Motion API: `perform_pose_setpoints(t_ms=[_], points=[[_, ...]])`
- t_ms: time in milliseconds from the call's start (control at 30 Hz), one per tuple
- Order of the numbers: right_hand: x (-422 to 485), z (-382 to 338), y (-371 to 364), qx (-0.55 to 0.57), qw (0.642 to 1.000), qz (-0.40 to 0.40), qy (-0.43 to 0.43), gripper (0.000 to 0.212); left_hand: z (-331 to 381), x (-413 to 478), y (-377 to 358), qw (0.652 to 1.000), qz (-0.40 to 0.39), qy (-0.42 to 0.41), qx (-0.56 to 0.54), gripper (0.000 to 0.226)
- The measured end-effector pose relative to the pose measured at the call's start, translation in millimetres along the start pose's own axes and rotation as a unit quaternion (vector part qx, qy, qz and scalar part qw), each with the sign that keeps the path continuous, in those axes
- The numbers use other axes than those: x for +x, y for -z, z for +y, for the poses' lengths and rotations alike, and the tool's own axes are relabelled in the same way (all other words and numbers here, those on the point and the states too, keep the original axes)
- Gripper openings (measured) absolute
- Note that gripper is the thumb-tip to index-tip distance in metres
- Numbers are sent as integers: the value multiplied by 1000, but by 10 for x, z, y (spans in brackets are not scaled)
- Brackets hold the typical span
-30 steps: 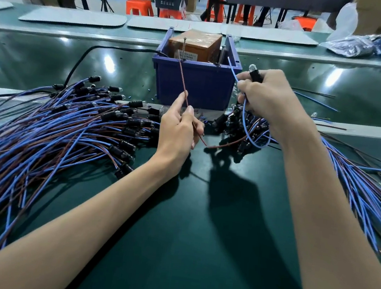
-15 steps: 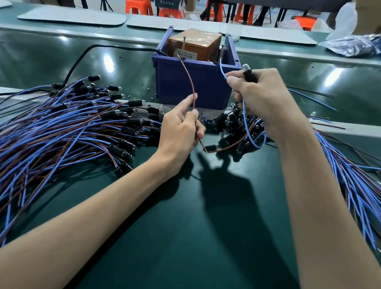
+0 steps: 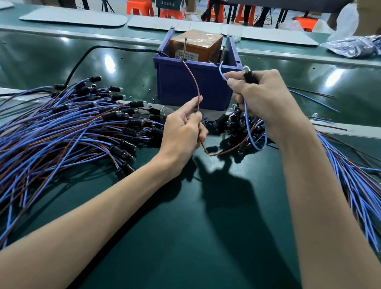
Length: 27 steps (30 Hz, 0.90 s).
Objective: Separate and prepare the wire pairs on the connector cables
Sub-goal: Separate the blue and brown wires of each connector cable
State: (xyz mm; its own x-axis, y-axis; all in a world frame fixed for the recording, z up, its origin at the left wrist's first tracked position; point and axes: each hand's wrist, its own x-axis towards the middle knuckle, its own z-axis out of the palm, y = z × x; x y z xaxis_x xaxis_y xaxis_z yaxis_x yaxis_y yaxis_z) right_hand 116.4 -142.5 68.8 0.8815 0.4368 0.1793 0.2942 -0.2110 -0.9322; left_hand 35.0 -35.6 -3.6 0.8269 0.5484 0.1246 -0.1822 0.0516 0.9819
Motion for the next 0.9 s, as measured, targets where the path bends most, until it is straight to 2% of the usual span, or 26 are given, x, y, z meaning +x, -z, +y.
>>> perform_pose_setpoints(t_ms=[900], points=[[-79, -104, 10, -17, 999, -40, 19, 17, 36, -37, 3, 1000, 11, -16, 11, 31]])
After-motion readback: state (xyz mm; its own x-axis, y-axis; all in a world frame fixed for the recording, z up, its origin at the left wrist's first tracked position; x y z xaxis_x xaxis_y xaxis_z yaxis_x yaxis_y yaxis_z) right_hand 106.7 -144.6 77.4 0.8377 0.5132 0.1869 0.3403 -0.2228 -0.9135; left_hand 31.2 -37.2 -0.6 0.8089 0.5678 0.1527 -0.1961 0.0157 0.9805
